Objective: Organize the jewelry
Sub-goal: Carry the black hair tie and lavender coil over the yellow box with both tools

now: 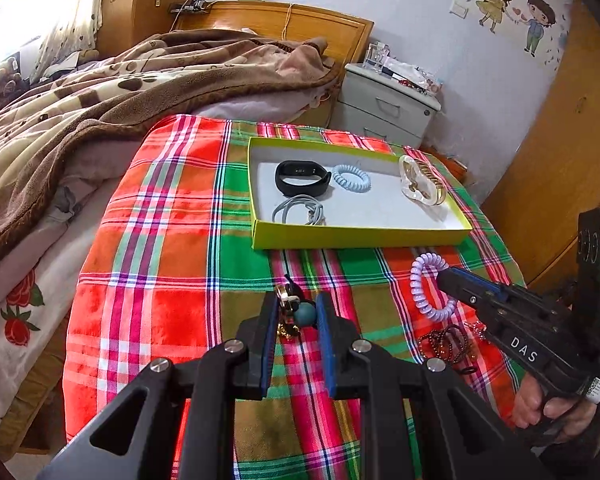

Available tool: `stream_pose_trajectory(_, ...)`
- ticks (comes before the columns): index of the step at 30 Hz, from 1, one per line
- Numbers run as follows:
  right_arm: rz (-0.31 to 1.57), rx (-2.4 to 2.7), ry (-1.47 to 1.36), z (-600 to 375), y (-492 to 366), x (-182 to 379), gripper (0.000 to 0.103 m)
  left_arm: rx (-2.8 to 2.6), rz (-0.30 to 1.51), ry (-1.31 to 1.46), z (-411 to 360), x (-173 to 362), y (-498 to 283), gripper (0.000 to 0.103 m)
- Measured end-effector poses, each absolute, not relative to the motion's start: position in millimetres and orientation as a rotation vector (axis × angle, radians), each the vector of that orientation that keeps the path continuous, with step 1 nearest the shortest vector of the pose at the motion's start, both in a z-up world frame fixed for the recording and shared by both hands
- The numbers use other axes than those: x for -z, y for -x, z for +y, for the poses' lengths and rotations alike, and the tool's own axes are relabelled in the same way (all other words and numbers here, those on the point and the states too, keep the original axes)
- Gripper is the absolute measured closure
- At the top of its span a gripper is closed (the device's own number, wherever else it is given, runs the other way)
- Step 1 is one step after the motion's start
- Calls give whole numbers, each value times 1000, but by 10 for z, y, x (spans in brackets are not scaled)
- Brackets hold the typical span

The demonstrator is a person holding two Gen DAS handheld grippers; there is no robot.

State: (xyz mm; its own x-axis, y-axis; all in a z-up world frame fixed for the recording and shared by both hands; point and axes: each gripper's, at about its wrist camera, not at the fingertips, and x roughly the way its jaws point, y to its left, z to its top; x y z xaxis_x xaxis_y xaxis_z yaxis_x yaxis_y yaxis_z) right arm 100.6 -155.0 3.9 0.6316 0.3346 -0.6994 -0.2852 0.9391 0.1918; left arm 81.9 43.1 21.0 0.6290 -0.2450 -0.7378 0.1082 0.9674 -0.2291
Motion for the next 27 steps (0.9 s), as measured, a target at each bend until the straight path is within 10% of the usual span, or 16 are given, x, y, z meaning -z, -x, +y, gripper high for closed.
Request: stream_pose_trajectory(27, 796, -243, -73, -1686, -1500, -346, 92, 332, 805, 194, 299, -684, -1407, 83)
